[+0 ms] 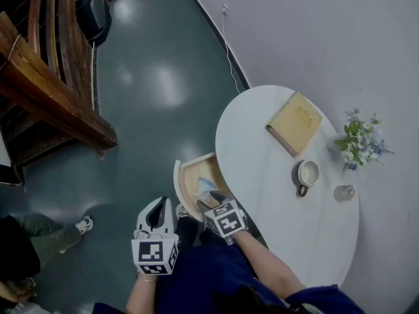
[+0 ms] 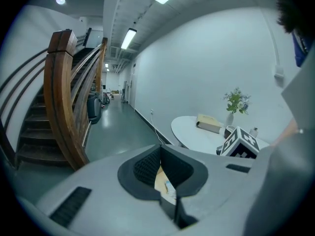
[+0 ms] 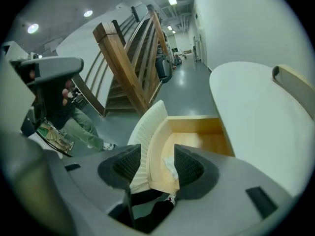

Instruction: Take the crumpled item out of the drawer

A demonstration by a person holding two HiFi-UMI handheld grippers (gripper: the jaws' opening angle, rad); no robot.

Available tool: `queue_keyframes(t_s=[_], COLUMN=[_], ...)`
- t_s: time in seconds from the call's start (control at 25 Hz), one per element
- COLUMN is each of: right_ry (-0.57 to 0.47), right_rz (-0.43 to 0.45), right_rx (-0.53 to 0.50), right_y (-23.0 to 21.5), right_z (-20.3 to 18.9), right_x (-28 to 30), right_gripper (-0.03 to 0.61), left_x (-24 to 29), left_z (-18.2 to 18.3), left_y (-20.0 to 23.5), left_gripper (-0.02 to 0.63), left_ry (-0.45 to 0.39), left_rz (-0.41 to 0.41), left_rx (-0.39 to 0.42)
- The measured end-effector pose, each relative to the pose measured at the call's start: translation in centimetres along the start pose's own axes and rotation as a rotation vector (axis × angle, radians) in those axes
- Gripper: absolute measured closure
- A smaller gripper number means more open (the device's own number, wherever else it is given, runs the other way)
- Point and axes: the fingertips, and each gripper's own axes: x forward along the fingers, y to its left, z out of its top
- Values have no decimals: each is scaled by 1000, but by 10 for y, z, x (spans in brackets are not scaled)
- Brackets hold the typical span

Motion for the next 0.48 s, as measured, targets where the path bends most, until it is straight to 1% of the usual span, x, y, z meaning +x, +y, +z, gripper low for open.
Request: queue_keyframes(t_s=[0.12,0.32,0.48], right_ry=[45,94,126], right_rz=[-10,-30,-27], right_rx=[5,-27,-9], right_y=[-4,-15,-22], right_z=[-6,-15,-19], right_x=[19,47,66], right_gripper=[347,336,301], left_x=[-2,-5,-9], left_z=[-1,-7,-16], left_y=[8,19,30], left_gripper=[609,609,609], left_ry=[9,33,65], left_rz=[14,30,50], left_rx=[-6,-5,-14])
